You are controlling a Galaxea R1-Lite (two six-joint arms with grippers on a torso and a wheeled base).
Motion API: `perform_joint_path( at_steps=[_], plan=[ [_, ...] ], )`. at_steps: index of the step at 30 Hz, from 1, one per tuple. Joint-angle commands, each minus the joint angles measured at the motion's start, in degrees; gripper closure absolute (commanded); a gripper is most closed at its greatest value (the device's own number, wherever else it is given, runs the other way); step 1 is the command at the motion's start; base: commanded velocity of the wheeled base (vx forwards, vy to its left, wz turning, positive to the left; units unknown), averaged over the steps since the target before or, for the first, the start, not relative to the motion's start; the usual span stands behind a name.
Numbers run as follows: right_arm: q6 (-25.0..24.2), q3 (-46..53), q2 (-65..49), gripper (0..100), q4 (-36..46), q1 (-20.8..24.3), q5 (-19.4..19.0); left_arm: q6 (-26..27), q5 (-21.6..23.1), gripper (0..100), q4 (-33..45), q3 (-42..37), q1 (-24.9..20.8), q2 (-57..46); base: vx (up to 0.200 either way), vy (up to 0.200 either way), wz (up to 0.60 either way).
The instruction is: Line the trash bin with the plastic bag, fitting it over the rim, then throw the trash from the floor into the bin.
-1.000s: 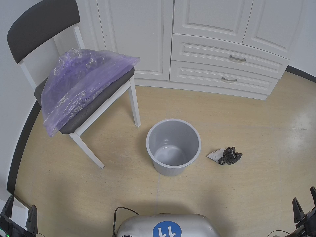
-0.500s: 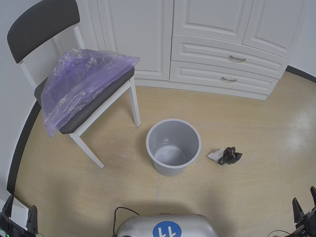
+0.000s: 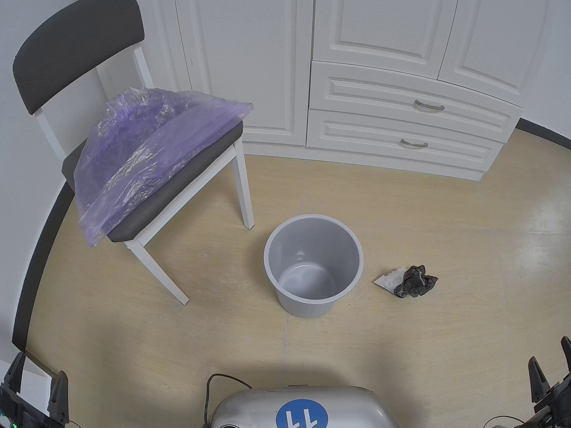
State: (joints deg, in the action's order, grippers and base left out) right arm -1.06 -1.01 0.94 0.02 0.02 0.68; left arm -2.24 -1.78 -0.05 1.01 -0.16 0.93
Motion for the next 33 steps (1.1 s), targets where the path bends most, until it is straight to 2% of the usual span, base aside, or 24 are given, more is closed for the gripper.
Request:
perform_joint_path(
  at_steps=[1, 4, 8, 12, 15, 16, 17, 22, 26, 27, 28, 30, 32, 33],
  plan=[
    [1.76, 1.01, -0.94, 0, 0.06, -0.02, -0.24, -0.04, -0.15, 0, -0.04, -1.01, -0.02, -0.84, 0.000, 0.000, 0.00],
    [4.49, 1.01, -0.94, 0, 0.06, -0.02, -1.65, 1.80, 0.29, 0, 0.05, -1.01, -0.02, -0.93, 0.000, 0.000, 0.00],
    [4.93, 1.01, -0.94, 0, 0.15, -0.02, -1.83, 4.18, 2.48, 0, -0.04, -1.01, 0.07, -0.93, 0.000, 0.000, 0.00],
    [4.75, 1.01, -0.94, 0, 0.06, -0.02, -1.91, 4.53, 2.66, 0, -0.04, -1.01, 0.07, -0.93, 0.000, 0.000, 0.00],
    [3.26, 1.01, -0.94, 0, -0.20, 0.06, -1.74, 3.74, 2.57, 0, -0.04, -1.01, -0.02, -0.93, 0.000, 0.000, 0.00],
    [0.71, 1.01, -0.94, 0, -0.29, 0.06, -0.59, 0.92, 1.34, 0, 0.05, -1.01, -0.02, -0.93, 0.000, 0.000, 0.00],
    [0.18, 1.01, -0.94, 0, -0.38, 0.06, -0.16, -0.75, 0.29, 0, -0.04, -1.01, -0.02, -0.93, 0.000, 0.000, 0.00],
    [0.01, 1.01, -0.94, 0, -0.38, 0.15, 0.02, -2.42, -1.21, 0, -0.30, -1.01, 0.07, -0.84, 0.000, 0.000, 0.00],
    [1.85, 1.01, -0.94, 0, -0.20, -0.02, 0.11, -1.01, -0.77, 0, -0.39, -1.01, 0.07, -0.93, 0.000, 0.000, 0.00],
    [4.93, 1.01, -0.94, 0, -0.38, -0.02, -1.39, 2.68, 0.02, 0, -0.39, -1.01, 0.07, -0.93, 0.000, 0.000, 0.00],
    [5.19, 1.01, -0.94, 0, -0.38, -0.02, -2.26, 4.35, 1.34, 0, -0.57, -1.01, 0.07, -0.93, 0.000, 0.000, 0.00],
    [5.10, 1.01, -0.94, 0, -0.46, -0.02, -2.70, 4.35, 2.31, 0, -0.92, -1.01, 0.16, -0.93, 0.000, 0.000, 0.00],
    [3.17, 0.84, -0.94, 0, -1.61, 0.15, -3.32, 3.56, 2.13, 0, -1.01, -1.01, 0.07, -0.93, 0.000, 0.000, 0.00],
    [-1.31, 0.05, -0.94, 0, -3.63, 0.15, -3.14, 2.33, 1.96, 0, -1.36, -0.66, 0.07, -0.84, 0.000, 0.000, 0.00]
  ],
)
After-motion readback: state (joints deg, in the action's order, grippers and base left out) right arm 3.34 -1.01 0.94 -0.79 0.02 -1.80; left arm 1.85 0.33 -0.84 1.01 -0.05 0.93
